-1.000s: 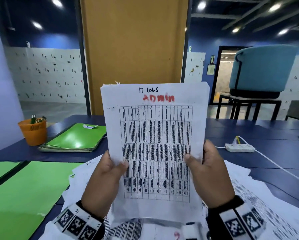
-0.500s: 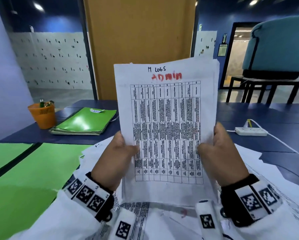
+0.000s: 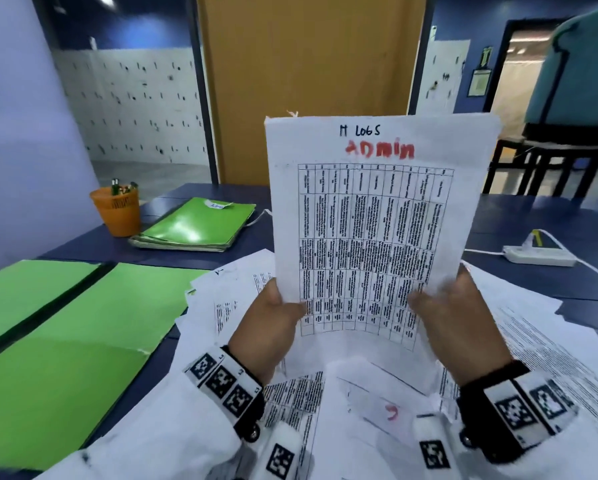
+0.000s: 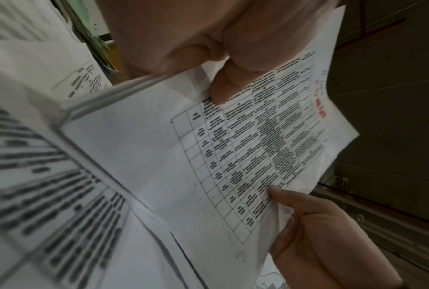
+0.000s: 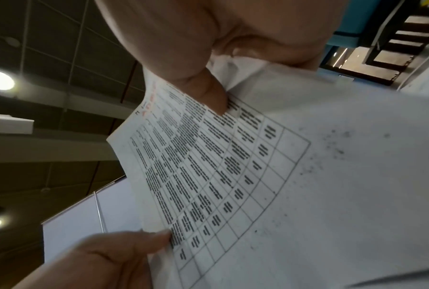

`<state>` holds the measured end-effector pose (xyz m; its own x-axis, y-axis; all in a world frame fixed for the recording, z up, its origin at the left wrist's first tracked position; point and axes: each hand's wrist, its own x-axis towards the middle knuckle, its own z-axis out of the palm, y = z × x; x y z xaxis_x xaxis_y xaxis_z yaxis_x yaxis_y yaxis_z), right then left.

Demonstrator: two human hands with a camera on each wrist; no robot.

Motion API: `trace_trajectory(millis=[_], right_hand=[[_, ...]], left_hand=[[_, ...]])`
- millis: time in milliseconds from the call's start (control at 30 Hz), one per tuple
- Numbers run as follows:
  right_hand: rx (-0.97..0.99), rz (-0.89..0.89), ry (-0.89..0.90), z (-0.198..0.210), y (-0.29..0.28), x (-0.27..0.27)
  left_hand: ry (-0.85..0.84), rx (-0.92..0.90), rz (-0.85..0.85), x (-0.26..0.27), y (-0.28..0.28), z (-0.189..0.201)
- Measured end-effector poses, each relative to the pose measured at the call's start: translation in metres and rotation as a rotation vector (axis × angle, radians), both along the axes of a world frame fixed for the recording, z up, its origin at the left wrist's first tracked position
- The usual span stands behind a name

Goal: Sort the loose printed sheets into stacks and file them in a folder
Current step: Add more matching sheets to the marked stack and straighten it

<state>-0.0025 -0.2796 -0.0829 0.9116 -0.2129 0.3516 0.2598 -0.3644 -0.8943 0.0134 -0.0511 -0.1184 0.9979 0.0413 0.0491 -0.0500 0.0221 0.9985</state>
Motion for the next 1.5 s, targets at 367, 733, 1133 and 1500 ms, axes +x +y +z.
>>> trace_trajectory(millis=[367,733,1133,1500], right_hand=[[0.162,-0.262,-0.009,0.001,-0.075,0.015],[0.439,-0.350,0.140,-0.013,-0.104,0.022],[0.539,-0.313,0.130,-0.016,-0.102,0.024],[0.554,-0.322,0.106,-0.017,-0.097,0.024]], left_hand=[[0.115,0.481,0.067,0.060,0.054,0.050],[0.380,1.670,-0.029,0.087,0.047,0.011],[0.299,0.976,0.185,0.089,0.105,0.037],[0.510,0.993,-0.116,-0.022,0.137,0.026]])
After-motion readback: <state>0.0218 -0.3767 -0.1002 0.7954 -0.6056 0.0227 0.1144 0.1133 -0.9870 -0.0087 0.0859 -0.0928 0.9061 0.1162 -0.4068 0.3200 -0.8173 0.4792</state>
